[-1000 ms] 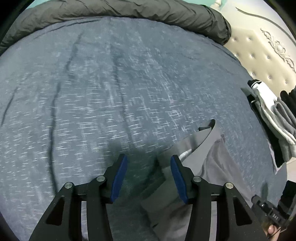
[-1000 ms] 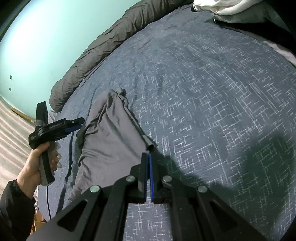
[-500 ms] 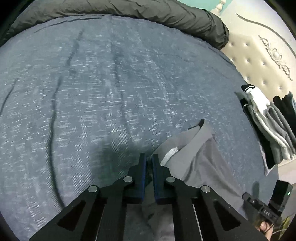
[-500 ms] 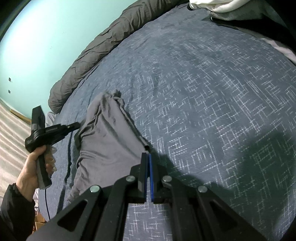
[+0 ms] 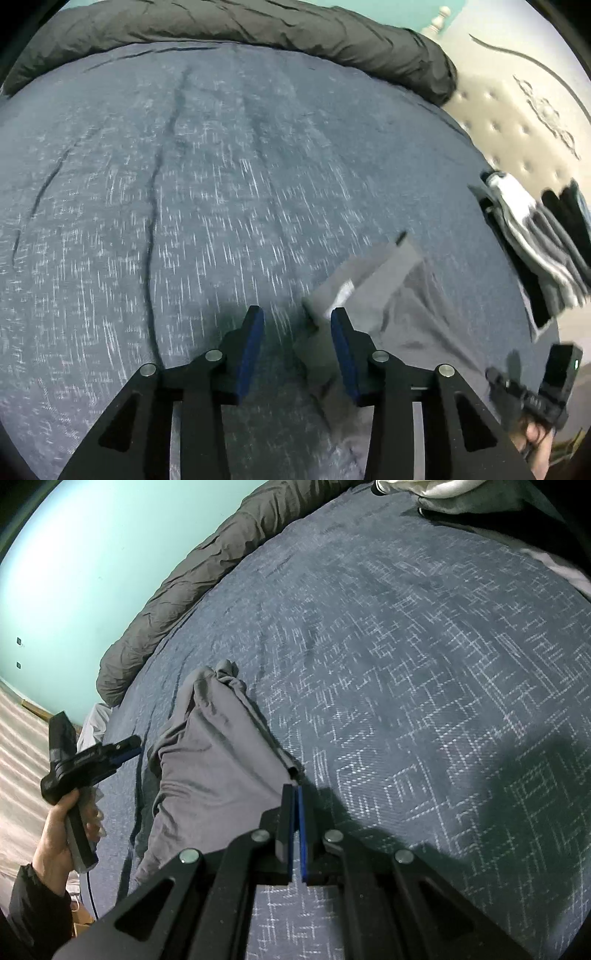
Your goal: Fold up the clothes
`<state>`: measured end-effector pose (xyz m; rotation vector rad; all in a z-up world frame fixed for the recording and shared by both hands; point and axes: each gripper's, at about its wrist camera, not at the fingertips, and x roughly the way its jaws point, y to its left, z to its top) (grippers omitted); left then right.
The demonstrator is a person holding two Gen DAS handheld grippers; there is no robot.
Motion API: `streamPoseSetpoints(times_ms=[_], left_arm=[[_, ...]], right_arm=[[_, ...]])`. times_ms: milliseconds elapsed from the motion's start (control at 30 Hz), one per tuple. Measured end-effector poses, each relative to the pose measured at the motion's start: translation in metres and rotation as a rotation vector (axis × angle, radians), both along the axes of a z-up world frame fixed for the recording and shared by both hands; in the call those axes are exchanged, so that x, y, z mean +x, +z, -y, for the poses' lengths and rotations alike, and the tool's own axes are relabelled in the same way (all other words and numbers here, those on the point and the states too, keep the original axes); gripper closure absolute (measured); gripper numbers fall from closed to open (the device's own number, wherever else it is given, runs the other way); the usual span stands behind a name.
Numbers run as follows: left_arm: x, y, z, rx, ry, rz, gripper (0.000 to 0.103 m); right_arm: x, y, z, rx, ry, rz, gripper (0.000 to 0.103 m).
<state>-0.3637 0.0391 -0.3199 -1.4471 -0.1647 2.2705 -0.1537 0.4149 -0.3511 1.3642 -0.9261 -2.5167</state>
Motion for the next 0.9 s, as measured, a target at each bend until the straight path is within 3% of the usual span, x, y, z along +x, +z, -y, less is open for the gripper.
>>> streamPoseSetpoints(times_ms=[300, 433, 467, 833, 900], left_arm=[[0.011, -0.022, 0.003, 0.070, 0.000, 0.064, 0.062], [0.008, -0.023, 0.002, 0.071, 0.017, 0.053, 0.100], [0.006, -0.022, 0.003, 0.078, 0.025, 0.051, 0.102], [0.002, -0.006, 0.004, 0.089, 0.046, 0.055, 0.102], [0.006, -0.010, 0.005, 0.084, 0.043, 0.065, 0.085]], right_arm=[[-0.001, -0.002, 0.001, 0.001, 0.000, 0.004, 0.101], [-0.002, -0.003, 0.003, 0.003, 0.004, 0.007, 0.101], [-0.003, -0.003, 0.002, 0.003, 0.004, 0.007, 0.101], [-0.003, -0.007, -0.001, -0.005, 0.002, 0.015, 0.101], [-0.002, -0.007, -0.002, -0.008, 0.000, 0.015, 0.101]])
